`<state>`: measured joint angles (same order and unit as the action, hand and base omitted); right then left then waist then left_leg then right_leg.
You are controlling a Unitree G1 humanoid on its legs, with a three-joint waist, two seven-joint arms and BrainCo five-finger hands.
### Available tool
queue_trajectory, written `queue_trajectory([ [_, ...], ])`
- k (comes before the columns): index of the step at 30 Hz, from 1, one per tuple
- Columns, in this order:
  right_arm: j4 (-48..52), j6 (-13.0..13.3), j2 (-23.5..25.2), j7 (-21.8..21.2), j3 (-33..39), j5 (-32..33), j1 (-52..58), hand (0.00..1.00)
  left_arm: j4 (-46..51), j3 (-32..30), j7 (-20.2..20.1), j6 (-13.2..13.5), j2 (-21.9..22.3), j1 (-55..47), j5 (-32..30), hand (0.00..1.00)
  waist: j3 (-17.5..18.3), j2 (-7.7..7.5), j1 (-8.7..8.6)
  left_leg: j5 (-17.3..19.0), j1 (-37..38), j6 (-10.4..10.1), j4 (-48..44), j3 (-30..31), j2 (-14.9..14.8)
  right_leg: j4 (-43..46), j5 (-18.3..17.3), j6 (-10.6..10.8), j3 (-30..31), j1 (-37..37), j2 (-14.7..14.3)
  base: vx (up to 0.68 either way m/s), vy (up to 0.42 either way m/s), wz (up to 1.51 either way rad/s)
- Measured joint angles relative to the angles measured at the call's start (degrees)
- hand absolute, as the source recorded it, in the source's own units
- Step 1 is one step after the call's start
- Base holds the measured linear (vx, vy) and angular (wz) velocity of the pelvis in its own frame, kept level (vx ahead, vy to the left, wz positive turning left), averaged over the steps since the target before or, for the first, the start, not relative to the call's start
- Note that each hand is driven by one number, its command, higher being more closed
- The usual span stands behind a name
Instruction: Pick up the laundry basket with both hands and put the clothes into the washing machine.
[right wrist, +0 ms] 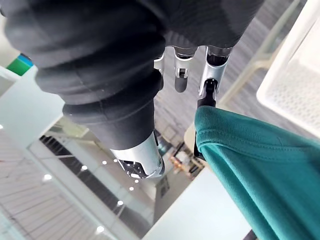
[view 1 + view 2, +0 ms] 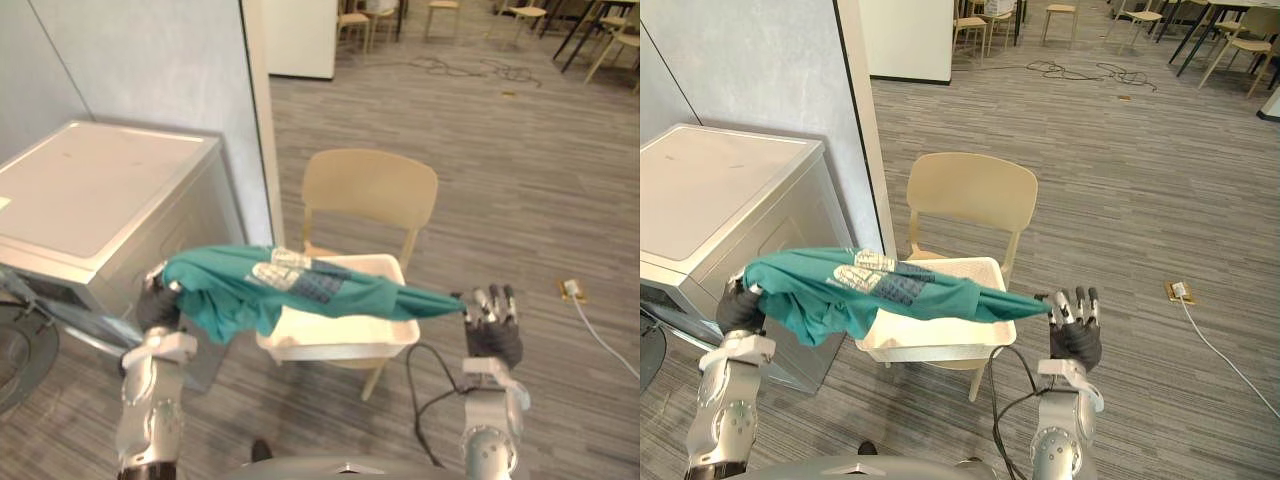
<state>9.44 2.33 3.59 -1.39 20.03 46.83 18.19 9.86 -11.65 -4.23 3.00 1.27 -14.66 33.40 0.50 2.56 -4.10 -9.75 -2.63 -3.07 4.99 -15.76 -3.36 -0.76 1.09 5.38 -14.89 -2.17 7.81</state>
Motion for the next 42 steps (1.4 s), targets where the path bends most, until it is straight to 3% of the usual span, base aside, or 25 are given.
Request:
queue_trajectory([
  [2, 0.0, -0.5, 1.1, -0.9, 0.8, -0.1, 4.3, 0.00, 3.2, -1.3, -1.4, 0.0, 2.7, -4.8, 0.1, 1.00, 0.0, -0.06, 0.81, 0.4, 1.0, 0.1, 0.0, -0.3, 0.0, 0.3, -0.2, 0.1, -0.2, -1.0, 0.1, 0.03, 0.003, 0.02],
  [7, -0.4, -0.4, 2.3, -0.7, 4.6, -4.0, 8.9, 0.00, 8.5, -8.5, -1.9, 0.1, 4.6, -11.5, 0.3, 1.00, 1.0, -0.20, 1.21, 0.9, 2.3, 0.2, 0.0, -0.6, -0.1, 0.9, -1.6, 0.6, -1.0, -2.1, 0.4, 0.01, 0.001, 0.03],
  [17, -2.1, -2.6, 2.3, -2.3, 3.4, -3.8, 10.2, 0.00, 9.8, -9.3, -2.4, -0.2, 6.9, -15.5, 0.3, 1.00, 1.3, -0.37, 3.53, 0.9, 2.7, 0.2, 0.0, -3.3, -0.3, 2.1, -2.0, 1.0, -3.2, -2.7, 1.5, 0.00, 0.022, 0.10],
  [24, -7.7, -3.7, 2.4, -4.5, 0.4, -4.5, 9.7, 0.00, 9.5, -10.3, -2.4, -0.5, 7.0, -15.7, 2.0, 1.00, 1.3, -1.93, 4.25, 0.9, 2.7, 0.2, 0.0, -3.2, 0.1, 2.6, -2.3, 1.4, -3.6, -2.7, 2.1, 0.02, 0.016, 0.03],
  [27, -14.3, -3.7, 2.3, -4.5, 1.0, -7.0, 9.8, 0.00, 8.3, -10.4, -2.4, -0.6, 7.0, -15.7, 2.5, 1.00, 1.0, -2.52, 4.22, 0.9, 2.7, 0.2, 0.0, -3.0, 0.1, 3.1, -2.7, 1.4, -4.2, -2.8, 2.2, 0.03, 0.001, 0.08],
  [32, -29.0, -3.9, 2.2, -4.2, 3.4, -15.4, 9.2, 0.00, -1.5, -9.7, -2.4, -0.8, 7.0, -15.6, 2.6, 1.00, 0.9, -3.17, 4.31, 0.9, 2.9, 0.2, 0.0, -2.6, 0.1, 3.5, -3.2, 1.4, -4.8, -3.2, 2.2, 0.03, -0.004, 0.05],
  [37, -43.0, -3.8, 2.0, -3.1, 7.3, -16.3, 6.8, 0.00, -9.6, -7.5, -1.9, -1.2, 7.0, -15.3, 2.4, 1.00, 0.8, -3.40, 4.41, 1.0, 4.0, 0.2, 0.0, -2.4, 0.0, 4.0, -3.8, 1.5, -4.9, -4.2, 2.3, 0.01, -0.001, 0.01],
  [42, -50.8, -3.8, 1.3, -3.0, 5.2, -20.2, 5.6, 0.00, -16.4, -2.9, -1.3, -1.3, 6.1, -14.0, 2.5, 1.00, 0.6, -3.46, 4.75, 1.0, 4.9, 0.3, 0.0, -2.3, 0.2, 4.3, -4.2, 1.2, -4.9, -5.1, 2.3, 0.01, 0.003, 0.02],
])
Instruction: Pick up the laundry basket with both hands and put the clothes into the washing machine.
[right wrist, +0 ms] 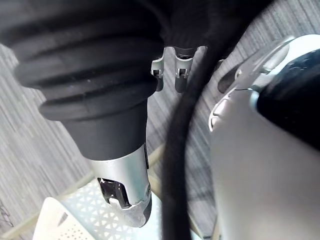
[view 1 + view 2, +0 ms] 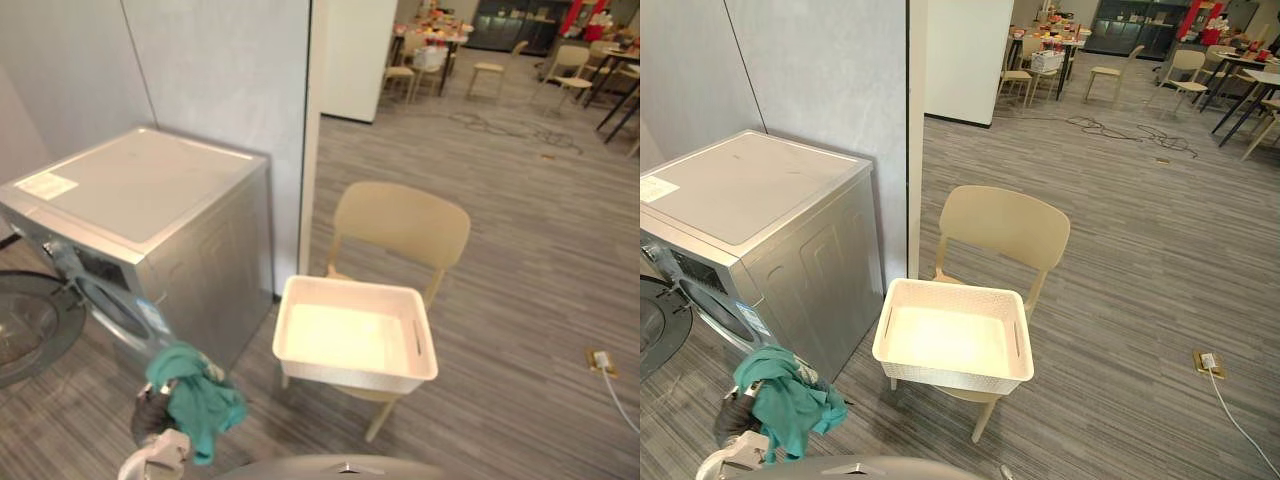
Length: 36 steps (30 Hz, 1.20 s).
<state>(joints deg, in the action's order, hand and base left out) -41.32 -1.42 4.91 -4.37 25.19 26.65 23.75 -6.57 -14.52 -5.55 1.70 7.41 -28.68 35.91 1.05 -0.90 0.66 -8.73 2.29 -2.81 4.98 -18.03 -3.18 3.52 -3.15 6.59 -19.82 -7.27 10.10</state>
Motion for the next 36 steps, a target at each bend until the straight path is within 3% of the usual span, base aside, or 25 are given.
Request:
queue_trajectory([
  [6, -0.7, 0.6, -1.6, -0.1, -4.5, -4.8, -1.1, 0.00, -4.3, 3.7, 0.1, 0.0, -0.5, 0.8, 0.6, 1.00, -0.3, -0.41, 0.08, 0.3, 0.2, 0.3, 0.0, 0.6, 0.8, 0.0, -0.9, -0.6, -0.5, -0.7, 0.4, 0.03, 0.023, 0.07],
  [10, -4.0, 1.2, -3.2, -0.1, -7.5, -7.1, -3.5, 0.00, -4.6, 3.3, 0.2, 0.0, -1.1, 2.1, 1.1, 1.00, -1.8, -1.66, 0.31, 0.4, -1.0, 0.2, -0.1, 0.8, 0.5, 2.8, -1.5, -0.7, -1.3, 0.6, 0.8, 0.00, -0.007, 0.10],
  [13, -4.8, 1.2, -4.4, 0.0, -10.5, -9.1, -5.3, 0.00, -4.5, 3.6, 0.2, 0.0, -2.0, 5.4, 1.1, 1.00, -3.7, -2.83, 0.38, 0.0, -5.6, 0.1, -0.4, 3.1, 0.3, 6.9, -3.2, -0.9, -5.7, 4.2, 1.5, 0.00, -0.050, 0.87],
  [16, -4.8, 1.4, -5.9, 0.4, -11.7, -8.8, -7.7, 0.00, -4.4, 5.6, 0.7, 0.0, -2.5, 8.2, 1.1, 1.00, -6.4, -1.64, 0.25, -0.4, -9.3, 0.3, -0.4, 7.3, 1.3, 12.7, -6.5, -0.6, -12.7, 6.3, 3.7, -0.02, -0.027, 1.24],
  [17, -4.9, 1.4, -6.5, 1.3, -11.7, -8.4, -9.0, 0.00, -3.8, 6.6, 1.3, 0.0, -2.6, 8.6, 1.1, 1.00, -7.0, -0.97, 0.08, 1.0, -10.4, 0.1, -0.4, 6.8, 1.6, 14.8, -7.4, -0.2, -15.3, 6.5, 4.9, -0.02, -0.007, 1.29],
  [18, -5.0, 1.5, -6.4, 2.0, -11.7, -8.4, -10.1, 0.00, -3.6, 7.2, 1.7, 0.0, -2.7, 9.5, 1.0, 1.00, -7.1, -2.73, 0.03, 5.0, -12.0, 2.2, -1.8, 2.6, 1.8, 14.6, -6.9, -0.7, -18.5, 6.5, 7.5, -0.02, 0.002, 1.22],
  [19, -5.0, 1.7, -6.2, 2.2, -11.8, -8.4, -11.1, 0.00, -3.4, 7.7, 1.7, 0.0, -3.4, 10.3, 1.0, 1.00, -7.7, -3.13, 0.39, 5.7, -13.9, 5.2, -6.8, 0.2, 1.3, 15.1, -6.8, -0.9, -19.6, 6.7, 8.9, 0.00, 0.017, 0.98],
  [20, -4.9, 1.7, -6.2, 2.5, -11.8, -8.4, -13.5, 0.00, -3.0, 8.4, 1.7, 0.0, -3.5, 11.5, 1.0, 1.00, -9.2, -2.04, 0.83, 7.8, -16.3, 7.3, -19.9, -2.8, -2.0, 15.5, -6.3, -1.0, -22.1, 5.6, 10.1, -0.01, -0.021, 0.75],
  [21, -4.5, 1.8, -6.1, 2.6, -11.5, -8.4, -14.4, 0.00, -3.2, 8.8, 1.7, 0.0, -3.4, 11.5, 1.0, 1.00, -9.4, -0.90, 0.41, 10.7, -15.9, 6.4, -28.7, -3.3, -6.6, 15.5, -6.1, -0.8, -23.8, 3.8, 10.1, -0.01, 0.007, 0.80],
  [22, -4.5, 1.8, -6.1, 2.7, -11.5, -8.1, -14.6, 0.00, -3.1, 8.8, 1.8, 0.0, -3.3, 11.5, 1.1, 1.00, -9.1, 0.17, -0.14, 12.4, -14.6, 5.1, -32.5, -2.8, -10.2, 15.8, -6.1, -0.8, -25.5, 2.1, 10.2, -0.01, 0.046, 0.68],
  [24, -4.9, 1.8, -5.9, 3.5, -10.2, -7.5, -14.6, 0.00, -3.1, 9.2, 1.8, 0.4, -3.6, 12.3, 1.1, 1.00, -8.3, 0.69, -0.77, 13.6, -12.4, 4.2, -35.8, -0.8, -16.0, 17.0, -5.9, -0.5, -27.8, 0.7, 11.4, 0.08, 0.207, 0.80],
  [25, -5.6, 2.2, -5.8, 3.7, -7.9, -6.6, -15.0, 0.00, -3.3, 10.1, 1.9, 0.6, -3.6, 13.3, 1.1, 1.00, -7.9, 1.21, -1.20, 9.3, -10.6, 3.9, -30.0, 1.3, -18.4, 18.0, -5.0, 0.7, -28.9, 0.7, 11.9, 0.13, 0.240, 0.80],
  [26, -6.0, 2.3, -5.9, 3.7, -7.5, -6.6, -15.1, 0.00, -3.4, 10.3, 1.9, 0.6, -3.4, 13.4, 1.1, 1.00, -7.5, 1.37, -1.36, 8.5, -9.8, 3.1, -28.0, 2.1, -18.3, 18.0, -4.7, 1.1, -29.3, 0.7, 11.9, 0.23, 0.400, 0.79],
  [27, -9.1, 2.3, -6.6, 3.8, -6.5, -6.6, -15.6, 0.00, -4.0, 10.7, 2.0, 0.7, -3.1, 13.7, 1.1, 1.00, -6.4, 2.30, -1.71, 9.2, -8.8, -2.8, -23.1, 5.6, -17.0, 18.5, -3.3, 1.5, -29.5, 1.4, 12.8, 0.17, 0.431, 0.53],
  [28, -11.1, 2.5, -6.8, 4.0, -6.3, -6.5, -16.7, 0.00, -4.6, 9.8, 2.5, 0.7, -3.2, 13.9, 1.1, 1.00, -6.2, 1.55, -1.90, 11.8, -8.3, -4.3, -21.9, 5.4, -15.8, 19.2, -0.8, 0.5, -29.5, 1.6, 14.1, 0.20, 0.516, 0.53],
  [29, -11.7, 2.5, -6.6, 4.0, -6.0, -6.5, -17.1, 0.00, -5.3, 9.1, 2.8, 0.7, -3.3, 14.0, 1.1, 1.00, -6.3, 1.15, -2.16, 12.5, -8.0, -4.2, -21.8, 5.5, -15.3, 20.3, 0.7, 0.0, -29.6, 1.8, 15.0, 0.11, 0.374, 0.32],
  [30, -12.7, 2.4, -6.3, 4.0, -5.8, -6.1, -17.9, 0.00, -7.0, 7.8, 3.2, 0.8, -3.8, 14.5, 1.2, 1.00, -6.4, 1.48, -2.25, 13.3, -7.7, -3.7, -22.4, 6.6, -15.5, 19.9, -4.1, 3.0, -27.9, 2.8, 14.0, 0.06, 0.204, 0.19],
  [31, -13.2, 2.4, -6.1, 3.7, -5.9, -5.8, -18.1, 0.00, -8.2, 7.5, 3.6, 0.9, -4.4, 15.0, 1.3, 1.00, -6.4, 1.44, -2.29, 13.4, -7.7, -3.5, -23.1, 7.3, -15.8, 17.1, -6.3, 4.1, -26.9, 2.7, 11.8, 0.05, 0.171, 0.20],
  [32, -13.7, 2.4, -5.6, 3.6, -6.1, -5.3, -18.0, 0.00, -9.6, 7.8, 3.9, 0.9, -5.4, 16.0, 1.3, 1.00, -6.5, 0.36, -2.39, 13.7, -7.5, -3.5, -25.4, 7.9, -14.7, 12.2, -3.0, 1.8, -25.4, 1.9, 9.2, 0.06, 0.084, 0.36],
  [33, -14.2, 2.1, -5.4, 3.7, -6.0, -4.3, -17.5, 0.00, -10.3, 8.2, 3.8, 0.8, -6.3, 16.4, 1.3, 1.00, -6.5, -0.62, -2.45, 15.4, -8.0, -3.9, -28.6, 9.0, -12.7, 11.6, 0.1, 1.5, -27.2, -0.5, 10.5, 0.09, 0.104, 0.44],
  [34, -14.2, 2.4, -6.0, 3.7, -5.8, -4.0, -17.0, 0.00, -10.2, 9.3, 3.7, 0.7, -5.8, 16.3, 1.3, 1.00, -6.1, 0.01, -2.42, 17.9, -8.5, -4.0, -30.8, 10.4, -12.4, 12.2, 0.6, 2.5, -26.4, -1.5, 11.0, 0.13, 0.185, 0.52],
  [35, -14.2, 2.7, -7.8, 3.7, -4.5, -3.6, -16.6, 0.00, -9.5, 11.0, 3.2, 0.7, -4.9, 15.7, 1.5, 1.00, -5.3, 1.87, -2.26, 20.9, -8.1, -3.9, -31.0, 11.3, -10.7, 14.8, 0.6, 2.6, -27.0, -1.5, 13.6, 0.14, 0.311, 0.55],
  [36, -14.7, 2.5, -9.3, 3.7, -3.3, -3.4, -16.3, 0.00, -9.2, 11.7, 2.5, 0.7, -4.6, 15.8, 1.5, 1.00, -4.7, 2.67, -2.50, 22.0, -7.6, -3.1, -30.5, 11.8, -7.8, 18.1, 0.7, 2.4, -27.8, -1.1, 17.1, 0.14, 0.333, 0.61],
])
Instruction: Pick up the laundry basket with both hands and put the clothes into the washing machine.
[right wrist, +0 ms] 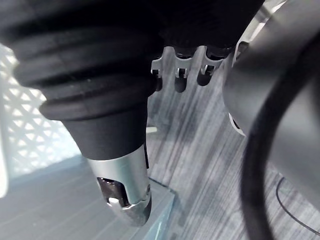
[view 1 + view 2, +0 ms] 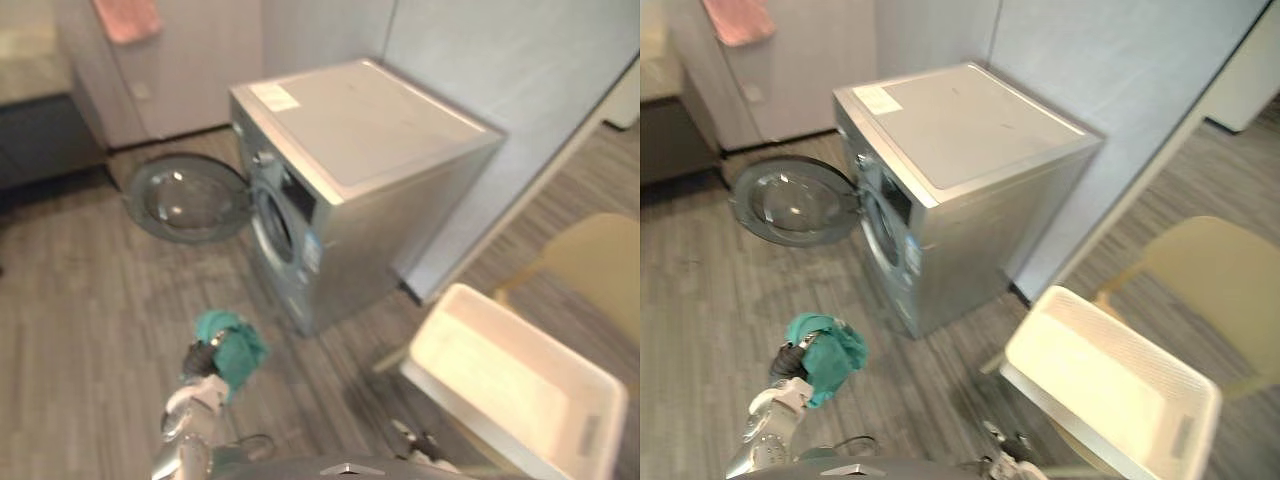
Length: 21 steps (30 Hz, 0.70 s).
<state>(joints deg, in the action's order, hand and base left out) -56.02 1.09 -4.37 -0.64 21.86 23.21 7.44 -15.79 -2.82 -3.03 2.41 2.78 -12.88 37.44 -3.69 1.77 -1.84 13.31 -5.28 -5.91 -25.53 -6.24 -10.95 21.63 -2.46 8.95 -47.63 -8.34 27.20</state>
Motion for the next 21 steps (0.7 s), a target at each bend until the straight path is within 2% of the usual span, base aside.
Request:
queue_trajectory([
  [1, -0.1, 0.0, -0.4, 0.0, 0.8, 0.0, -0.2, 0.00, 0.0, 0.2, -0.1, 0.0, 0.0, -0.1, 0.0, 1.00, 0.0, -0.01, -0.03, 0.3, 0.2, 0.6, 0.2, 0.0, 1.3, 1.7, 0.5, -0.8, 0.0, 0.0, 2.0, 0.12, 0.384, 0.74],
  [2, -0.1, -0.1, -0.9, 0.0, 2.3, 0.0, -0.5, 0.00, 0.0, 0.3, -0.3, 0.0, 0.0, -0.2, 0.0, 1.00, -0.1, 0.18, 0.44, 0.6, 0.9, 1.0, 0.8, -0.1, 3.2, 5.2, 3.1, -4.7, 0.7, 0.1, 4.8, 0.09, 0.324, 0.65],
  [3, 0.4, 0.0, -0.9, 0.0, 3.2, 0.0, -0.6, 0.00, 0.1, 0.3, -0.3, 0.0, 0.0, -0.4, -0.1, 1.00, -0.3, 0.62, 0.75, 0.6, 2.7, 1.1, 2.0, 0.0, 3.8, 9.2, 7.2, -10.5, 3.3, 1.0, 6.1, 0.11, 0.377, 0.65],
  [4, 1.2, -0.1, -0.4, -0.1, 3.1, 0.0, -0.4, 0.00, 0.4, 0.6, -0.3, 0.1, 0.1, -2.0, -0.1, 1.00, -0.5, 0.94, 0.95, 0.8, 6.1, 2.1, 4.2, -0.3, 3.4, 14.6, 10.7, -14.3, 10.0, 3.6, 6.1, 0.10, 0.234, 0.39],
  [5, 1.6, 0.0, 0.4, -0.2, 3.0, 0.0, -0.5, 0.00, 1.0, 0.4, -0.3, 0.3, -0.6, -2.6, -0.2, 1.00, -0.6, 1.11, 1.23, 1.3, 7.5, 3.2, 5.0, -0.7, 3.1, 18.0, 7.4, -13.7, 13.9, 5.3, 5.4, 0.13, 0.169, 0.31],
  [6, 3.3, 0.0, 2.6, -0.5, 2.7, 0.1, -0.6, 0.00, 1.3, 0.0, -0.2, 0.8, -1.9, -2.8, -0.5, 1.00, -0.9, -1.40, 1.36, 2.9, 9.2, 4.2, 6.0, -0.8, 2.7, 24.9, -1.6, -11.3, 21.6, 10.3, 1.6, 0.12, 0.046, 0.14],
  [7, 4.0, 0.0, 5.3, -0.8, 2.2, 0.3, -0.9, 0.00, 1.3, 0.1, -0.2, 0.8, -2.8, -2.8, -0.6, 1.00, -1.3, -4.14, 1.26, 3.9, 10.1, 3.5, 6.5, -0.8, 2.9, 27.5, -6.5, -11.6, 26.1, 15.1, -3.6, 0.09, -0.009, 0.02],
  [8, 4.3, 0.0, 6.4, -0.9, 1.7, 0.8, -0.9, 0.00, 1.4, 0.3, -0.2, 0.8, -2.9, -3.0, -0.6, 1.00, -1.5, -5.31, 1.37, 4.8, 10.2, 2.8, 6.4, -1.3, 3.1, 26.2, -7.2, -11.1, 27.0, 17.1, -6.4, 0.06, -0.023, -0.05],
  [9, 5.5, 0.1, 6.9, -1.4, 1.2, 1.6, 0.0, 0.00, 1.0, 1.3, -0.2, 0.1, -2.2, -3.9, -0.6, 1.00, -1.3, -5.33, 0.80, 6.7, 10.1, 1.3, 5.4, -1.6, 3.3, 24.3, -7.5, -9.7, 28.0, 15.8, -7.4, 0.10, 0.039, -0.25],
  [10, 5.7, 0.0, 6.4, -1.3, 1.3, 1.8, 0.6, 0.00, 2.8, 2.6, -0.3, -0.8, -0.6, -5.3, -0.6, 1.00, -1.6, -5.14, 1.09, 6.5, 11.9, 2.8, 6.7, -2.4, 3.6, 26.9, -5.2, -10.3, 27.8, 16.9, -6.5, 0.11, 0.064, -0.24],
  [11, 5.9, 0.2, 5.8, -1.3, 1.5, 1.9, 0.9, 0.00, 4.3, 3.2, -0.3, -1.1, 0.2, -5.8, -0.6, 1.00, -2.3, -4.71, 1.04, 6.0, 13.1, 2.7, 7.8, -2.3, 4.1, 30.1, -2.6, -10.7, 27.4, 18.6, -5.5, 0.15, 0.083, -0.22],
  [12, 7.4, 0.9, 5.1, -1.3, 2.3, 2.0, 1.5, 0.00, 5.6, 3.7, -0.5, -1.2, 0.8, -6.1, -0.5, 1.00, -3.1, -3.29, 0.36, 5.8, 14.2, 2.3, 9.5, -2.1, 4.2, 33.5, -3.2, -8.5, 26.8, 21.0, -4.6, 0.16, -0.018, -0.03],
  [13, 7.8, 0.2, 4.5, -1.3, 2.5, 2.3, 2.6, 0.00, 5.8, 3.4, -0.8, -1.1, 1.3, -4.6, -0.5, 1.00, -2.7, -1.72, 0.00, 6.0, 15.2, 1.8, 11.5, -2.2, 1.9, 28.9, -10.7, -7.9, 22.9, 22.5, -8.0, 0.20, -0.048, 0.06],
  [15, 7.8, -0.3, 6.2, -1.2, 3.1, 3.4, 3.3, 0.00, 5.8, 3.0, -0.9, -1.0, 0.7, -1.8, -0.5, 1.00, -2.5, -2.18, -0.28, 5.8, 15.6, 1.2, 13.9, -2.2, 1.5, 20.5, -12.4, -8.2, 19.8, 24.7, -12.1, 0.26, -0.100, 0.18],
  [16, 7.8, -0.5, 6.5, -1.1, 2.9, 3.5, 3.5, 0.00, 5.8, 3.4, -0.9, -1.0, 0.6, -1.0, -0.5, 1.00, -2.2, -2.59, -1.05, 6.2, 16.5, 0.7, 14.5, -1.7, 1.8, 14.2, -11.6, -9.1, 19.9, 24.4, -14.4, 0.28, -0.117, 0.36],
  [17, 7.8, -0.7, 6.5, -1.1, 2.8, 3.7, 3.8, 0.00, 5.7, 3.9, -1.0, -1.0, 0.6, -1.0, -0.5, 1.00, -1.9, -3.14, -1.53, 6.7, 17.5, 0.7, 14.7, -1.3, 2.0, 12.4, -10.3, -10.6, 20.4, 23.8, -15.3, 0.37, -0.115, 0.43],
  [18, 7.7, -0.9, 5.7, -1.0, 2.9, 4.0, 4.0, 0.00, 4.8, 5.5, -1.0, -1.3, 1.4, -1.2, -0.5, 1.00, -1.3, -0.90, -1.87, 7.0, 19.1, 0.7, 14.7, -0.7, 0.7, 12.6, -11.9, -9.7, 18.6, 21.4, -16.1, 0.44, -0.097, 0.28],
  [19, 7.7, -0.8, 4.9, -0.1, 2.9, 4.0, 4.4, 0.00, 5.4, 7.6, -1.2, -1.3, 1.2, -2.3, -0.5, 1.00, 0.0, 0.70, -1.83, 6.0, 19.3, 1.4, 12.6, -1.5, -0.6, 12.2, -13.3, -9.8, 18.2, 19.8, -17.3, 0.47, -0.096, 0.20],
  [20, 7.7, -0.8, 4.8, 0.1, 2.8, 4.0, 4.2, 0.00, 5.9, 8.5, -1.4, -1.3, 1.2, -2.4, -0.5, 1.00, 0.2, 1.05, -1.75, 4.8, 18.7, 1.8, 9.0, -1.6, -1.1, 11.6, -14.2, -9.9, 17.7, 17.9, -17.7, 0.47, -0.124, 0.14],
  [21, 7.7, -0.8, 4.8, 0.2, 2.8, 4.0, 4.0, 0.00, 6.0, 8.9, -1.5, -1.3, 1.1, -2.3, -0.5, 1.00, 0.4, 1.32, -1.78, 3.2, 16.8, 1.4, 2.8, -1.4, -2.0, 10.1, -14.5, -9.9, 17.1, 15.6, -18.5, 0.37, -0.114, 0.17],
])
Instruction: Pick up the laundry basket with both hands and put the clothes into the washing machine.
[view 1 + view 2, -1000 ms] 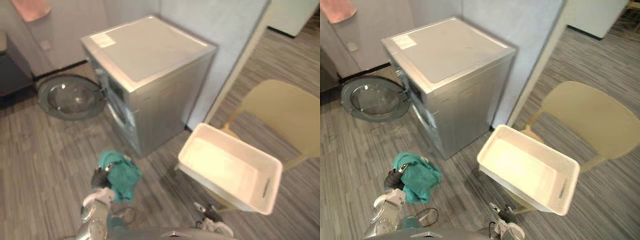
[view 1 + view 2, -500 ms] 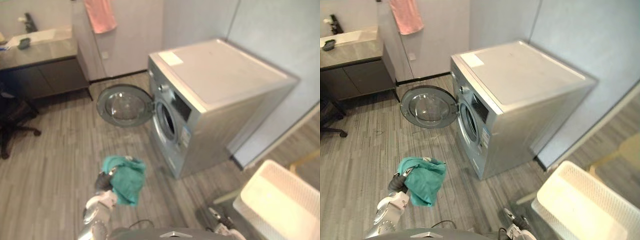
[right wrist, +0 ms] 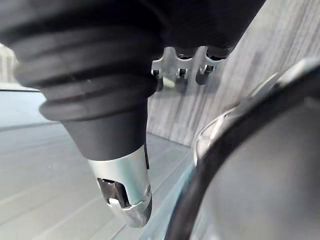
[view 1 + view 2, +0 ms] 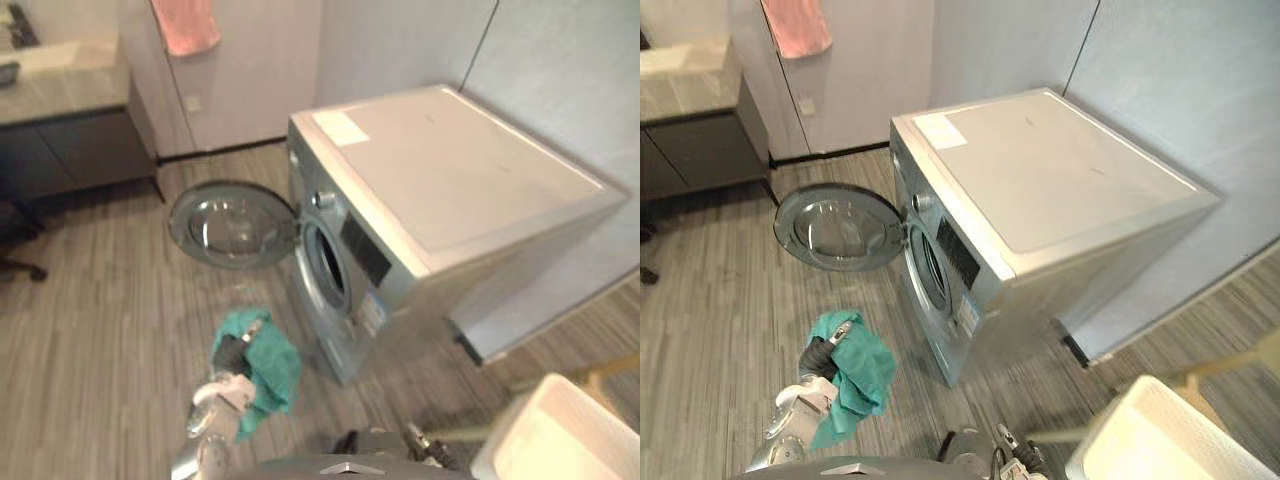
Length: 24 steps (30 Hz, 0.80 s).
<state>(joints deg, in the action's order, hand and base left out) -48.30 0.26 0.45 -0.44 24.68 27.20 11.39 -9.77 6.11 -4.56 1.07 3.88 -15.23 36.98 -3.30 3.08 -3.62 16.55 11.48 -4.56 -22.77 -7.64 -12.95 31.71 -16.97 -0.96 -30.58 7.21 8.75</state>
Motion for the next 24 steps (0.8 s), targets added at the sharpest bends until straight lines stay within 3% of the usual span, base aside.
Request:
queue_trajectory([
  [1, 0.0, 0.1, 0.0, 0.3, -0.4, 0.0, -0.3, 0.00, 0.2, 0.2, -0.1, 0.0, 0.0, 0.0, 0.1, 1.00, 0.0, 0.06, -0.01, -4.1, -4.9, -0.8, -12.8, 0.8, -1.7, -3.7, 0.0, 0.0, 0.0, -3.7, -1.7, 0.49, -0.144, 0.03],
  [2, 0.0, 0.1, -0.1, 0.5, -0.7, 0.2, -0.6, 0.00, 0.4, 0.2, -0.2, 0.0, -0.5, -0.3, 0.2, 1.00, -0.4, 0.02, 0.86, -8.9, -11.4, -4.3, -28.0, 3.7, -3.0, -7.7, 0.5, -0.1, 0.6, -7.8, -3.7, 0.38, -0.090, -0.24],
  [3, 0.1, 0.1, -0.1, 0.7, -1.0, 0.2, -1.1, 0.00, 0.4, -0.1, -0.4, 0.0, -0.5, -0.6, 0.2, 1.00, -0.4, 0.10, 1.57, -9.2, -13.4, -4.9, -33.8, 4.2, -3.1, -9.2, 0.6, -0.1, 1.7, -9.6, -4.6, 0.41, -0.077, -0.77],
  [4, -0.1, 0.3, -0.2, 0.8, -1.8, 0.5, -1.1, 0.00, 0.7, -1.1, -0.7, 0.0, -0.5, -1.9, 0.3, 1.00, -0.4, -0.04, 2.68, -8.6, -16.3, -3.7, -41.8, 3.6, -3.7, -11.8, 1.0, -0.2, 4.1, -12.8, -5.6, 0.30, -0.009, -1.14],
  [5, -0.1, 0.7, -0.1, 0.9, -3.4, 0.6, -1.6, 0.00, 1.0, -2.0, -0.7, 0.1, -0.5, -3.2, 0.5, 1.00, -0.2, -0.40, 3.15, -7.3, -19.0, -1.6, -43.7, 1.8, -4.4, -14.1, 1.4, 0.4, 6.5, -15.3, -6.0, 0.28, 0.012, -1.17],
  [8, -0.5, 1.0, 0.4, 0.9, -4.4, 0.6, -3.3, 0.00, 1.1, -3.4, -0.6, 0.1, -0.4, -4.0, 0.5, 1.00, -0.1, -1.11, 3.33, -4.5, -25.7, 2.4, -37.8, 0.5, -6.8, -18.0, 2.8, 2.1, 11.4, -17.1, -5.7, 0.27, 0.123, -0.98],
  [10, -3.5, 1.2, 0.6, 0.9, -4.6, 0.7, -4.0, 0.00, -0.5, -3.9, 0.3, 0.2, -0.6, -4.6, 0.6, 1.00, -0.1, -3.24, 4.08, -3.4, -26.6, 2.7, -19.1, 5.2, -7.1, -19.4, 4.0, 4.3, 17.6, -18.2, -2.6, 0.38, 0.363, -1.42],
  [12, -4.4, 1.4, 0.4, 0.9, -4.4, 0.6, -3.1, 0.00, -1.0, -3.7, 0.7, 0.1, -0.4, -5.0, 0.7, 1.00, 0.0, -3.11, 3.70, -6.8, -25.0, 3.3, -6.8, 10.1, -7.4, -19.2, 4.3, 5.5, 19.8, -18.3, -1.5, 0.32, 0.498, -1.01],
  [13, -4.4, 1.5, -0.5, 0.9, -3.9, 0.6, -2.4, 0.00, -1.0, -3.1, 0.7, 0.2, 0.2, -5.1, 0.7, 1.00, 1.0, -1.32, 3.56, -16.4, -24.6, 2.6, 0.6, 15.8, -6.7, -18.5, 2.9, 8.7, 22.0, -18.0, -1.1, 0.26, 0.529, -0.81],
  [14, -5.8, 1.6, -0.7, 0.9, -3.3, 0.6, -2.4, 0.00, -1.3, -3.2, 0.7, 0.1, -0.4, -5.1, 0.8, 1.00, 1.2, -1.67, 3.05, -13.0, -24.2, -4.2, -0.4, 18.1, -5.6, -18.1, 1.7, 9.9, 22.8, -17.6, 0.2, 0.20, 0.435, -0.52],
  [15, -7.5, 1.3, -0.5, 0.9, -2.8, 0.6, -2.5, 0.00, -1.9, -3.7, 0.8, 0.2, -0.7, -4.8, 0.9, 1.00, 1.7, -2.81, 2.19, -10.4, -24.0, -8.5, -0.4, 19.3, -4.3, -17.6, 1.0, 10.5, 23.6, -17.0, 1.4, 0.19, 0.408, 0.05],
  [16, -10.7, 1.0, 0.8, 1.0, -1.8, 0.5, -2.6, 0.00, -3.6, -4.9, 1.2, 0.2, -2.7, -2.6, 1.0, 1.00, 1.3, -5.67, 0.76, -8.1, -24.6, -9.7, -1.8, 18.5, -2.2, -16.9, 0.6, 9.9, 25.5, -16.9, 3.3, 0.17, 0.438, 0.01],
  [17, -11.5, 1.0, 1.5, 1.0, -1.0, 0.3, -2.4, 0.00, -5.0, -4.9, 1.4, 0.1, -4.7, -1.6, 1.0, 1.00, 1.3, -6.96, 0.68, -6.4, -24.5, -9.6, -3.4, 17.6, -1.4, -16.9, 1.9, 10.6, 27.0, -16.6, 3.5, 0.13, 0.388, -0.10],
  [18, -11.4, 1.1, 1.6, 0.9, -0.9, 0.3, -2.3, 0.00, -5.0, -4.8, 1.4, 0.1, -5.4, -1.7, 0.9, 1.00, 1.3, -7.23, 0.60, -5.5, -24.5, -9.3, -4.5, 17.0, -1.0, -16.8, 2.8, 11.0, 26.7, -16.5, 4.0, 0.08, 0.395, -0.39],
  [19, -11.7, 1.2, 1.8, 0.6, 0.2, 0.6, -1.9, 0.00, -5.0, -4.2, 1.3, 0.1, -6.1, -1.5, 0.9, 1.00, 1.3, -7.32, 0.32, -3.7, -24.8, -8.1, -6.9, 15.2, 1.0, -17.3, 4.7, 14.1, 27.1, -16.6, 6.7, 0.04, 0.304, -0.27],
  [20, -11.7, 1.2, 1.8, 0.4, 1.0, 0.9, -1.6, 0.00, -5.0, -3.4, 1.3, 0.1, -6.3, -1.1, 0.7, 1.00, 1.3, -7.26, 0.13, -3.2, -25.0, -7.6, -7.3, 14.7, 2.1, -17.7, 5.4, 14.9, 27.0, -16.5, 7.9, 0.02, 0.324, -0.18],
  [22, -11.1, 1.6, 1.8, -0.1, 2.9, 2.7, -0.4, 0.00, -4.9, -1.4, 1.2, 0.1, -6.2, -0.3, -0.1, 1.00, 2.1, -5.95, -0.50, -2.8, -25.5, -6.1, -6.8, 13.1, 4.2, -16.9, 8.8, 13.9, 27.8, -14.2, 10.3, -0.04, 0.217, -0.27],
  [24, -10.7, 2.4, 0.1, -0.2, 5.2, 4.4, -0.6, 0.00, -4.9, -0.9, 0.5, 0.1, -5.7, -0.1, -0.8, 1.00, 1.9, -4.54, 0.57, -4.5, -22.3, -3.6, -1.7, 6.2, 4.9, -11.0, 14.7, 5.5, 27.7, -6.0, 13.3, -0.06, 0.334, -1.25],
])
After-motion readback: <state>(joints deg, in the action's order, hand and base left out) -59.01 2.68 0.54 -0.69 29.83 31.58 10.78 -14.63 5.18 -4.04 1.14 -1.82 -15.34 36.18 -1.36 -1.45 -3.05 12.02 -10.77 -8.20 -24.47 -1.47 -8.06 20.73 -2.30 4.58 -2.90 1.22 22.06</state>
